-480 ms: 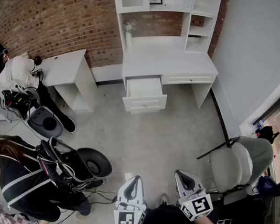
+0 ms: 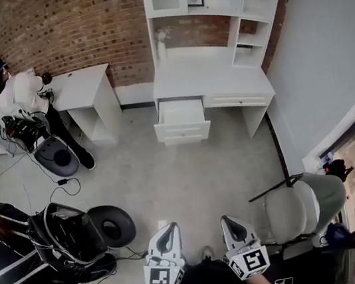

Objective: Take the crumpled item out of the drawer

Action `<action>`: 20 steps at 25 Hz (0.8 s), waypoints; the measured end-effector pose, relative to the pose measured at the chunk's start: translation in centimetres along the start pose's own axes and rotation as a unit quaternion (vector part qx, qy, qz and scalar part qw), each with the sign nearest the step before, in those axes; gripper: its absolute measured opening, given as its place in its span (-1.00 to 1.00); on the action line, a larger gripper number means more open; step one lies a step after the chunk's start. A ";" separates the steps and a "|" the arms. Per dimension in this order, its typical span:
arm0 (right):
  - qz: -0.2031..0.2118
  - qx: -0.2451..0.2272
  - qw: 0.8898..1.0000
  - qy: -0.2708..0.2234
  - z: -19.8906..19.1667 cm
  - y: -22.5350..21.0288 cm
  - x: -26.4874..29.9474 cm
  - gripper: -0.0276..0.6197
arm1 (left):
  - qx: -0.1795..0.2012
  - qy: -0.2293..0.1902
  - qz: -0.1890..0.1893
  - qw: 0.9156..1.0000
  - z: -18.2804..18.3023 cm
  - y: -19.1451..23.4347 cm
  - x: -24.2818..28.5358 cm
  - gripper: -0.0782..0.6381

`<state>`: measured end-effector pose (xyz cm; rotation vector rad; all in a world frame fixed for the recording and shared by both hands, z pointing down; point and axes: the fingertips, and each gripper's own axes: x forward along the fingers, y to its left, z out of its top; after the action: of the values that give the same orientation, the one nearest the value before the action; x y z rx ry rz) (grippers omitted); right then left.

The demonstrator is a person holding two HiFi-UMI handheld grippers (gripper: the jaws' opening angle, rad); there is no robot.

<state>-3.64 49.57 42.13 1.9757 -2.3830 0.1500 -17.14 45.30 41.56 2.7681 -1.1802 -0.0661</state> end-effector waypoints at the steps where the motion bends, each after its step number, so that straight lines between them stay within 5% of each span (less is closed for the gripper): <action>1: 0.000 0.000 1.000 -0.001 0.0 0.0 0.1 -0.88 | 0.000 0.000 0.000 1.000 0.0 0.0 0.0 -0.71; 20: 0.020 0.013 1.000 -0.002 -0.7 -5.0 1.5 -0.88 | 0.004 0.006 0.023 1.000 -1.0 -2.1 4.4 -0.71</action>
<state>0.92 47.26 43.21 1.9418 -2.4354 0.1793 -12.51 43.66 42.36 2.7420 -1.2436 -0.0392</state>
